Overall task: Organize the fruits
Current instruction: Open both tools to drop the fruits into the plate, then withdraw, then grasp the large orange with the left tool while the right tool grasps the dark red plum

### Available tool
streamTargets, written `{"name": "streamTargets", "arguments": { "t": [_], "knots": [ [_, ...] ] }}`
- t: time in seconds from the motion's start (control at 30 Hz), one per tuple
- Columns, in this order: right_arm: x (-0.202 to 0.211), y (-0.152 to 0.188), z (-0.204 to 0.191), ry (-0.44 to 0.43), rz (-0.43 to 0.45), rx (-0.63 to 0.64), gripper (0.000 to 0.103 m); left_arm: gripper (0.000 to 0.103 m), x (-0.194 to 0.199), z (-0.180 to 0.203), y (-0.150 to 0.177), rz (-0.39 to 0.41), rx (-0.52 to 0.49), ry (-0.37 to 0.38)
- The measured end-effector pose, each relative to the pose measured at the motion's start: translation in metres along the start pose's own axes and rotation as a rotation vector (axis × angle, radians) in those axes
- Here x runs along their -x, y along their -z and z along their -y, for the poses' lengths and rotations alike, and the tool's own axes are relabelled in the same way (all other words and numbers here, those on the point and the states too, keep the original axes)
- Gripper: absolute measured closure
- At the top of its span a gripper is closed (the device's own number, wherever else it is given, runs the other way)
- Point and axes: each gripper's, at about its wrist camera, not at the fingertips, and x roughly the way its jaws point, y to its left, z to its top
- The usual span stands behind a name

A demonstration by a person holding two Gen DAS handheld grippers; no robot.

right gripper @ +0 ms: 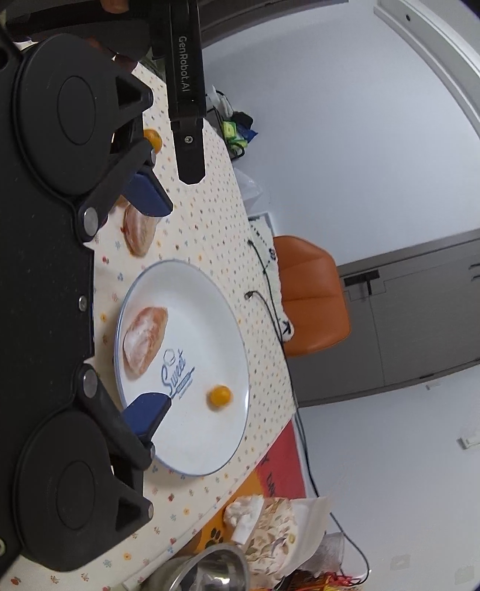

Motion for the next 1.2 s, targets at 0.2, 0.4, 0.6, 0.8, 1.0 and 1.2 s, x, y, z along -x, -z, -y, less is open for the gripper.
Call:
{"name": "streamTargets", "arguments": {
  "t": [0.2,0.4,0.6,0.8,1.0,1.2],
  "knots": [
    [0.002,0.000,-0.007,-0.029,-0.003,-0.001,0.000,0.012,0.014,-0.015,0.001,0.017,0.034,-0.015],
    [0.001,0.003,-0.016,-0.051,-0.011,-0.005,0.000,0.012,0.028,-0.032,0.004,0.038,0.073,-0.030],
    [-0.001,0.004,-0.026,-0.072,-0.007,-0.007,0.000,0.012,0.038,-0.045,0.007,0.037,0.100,-0.047],
    [-0.003,0.007,-0.039,-0.117,-0.042,0.018,0.000,0.012,0.043,-0.055,0.014,0.018,0.105,-0.051],
    [-0.008,0.014,-0.049,-0.138,-0.079,0.040,0.000,0.012,0.048,-0.064,0.023,-0.005,0.110,-0.055],
    [-0.013,0.019,-0.061,-0.162,-0.103,0.066,0.004,0.012,0.051,-0.070,0.028,-0.014,0.107,-0.070]
  ]
}}
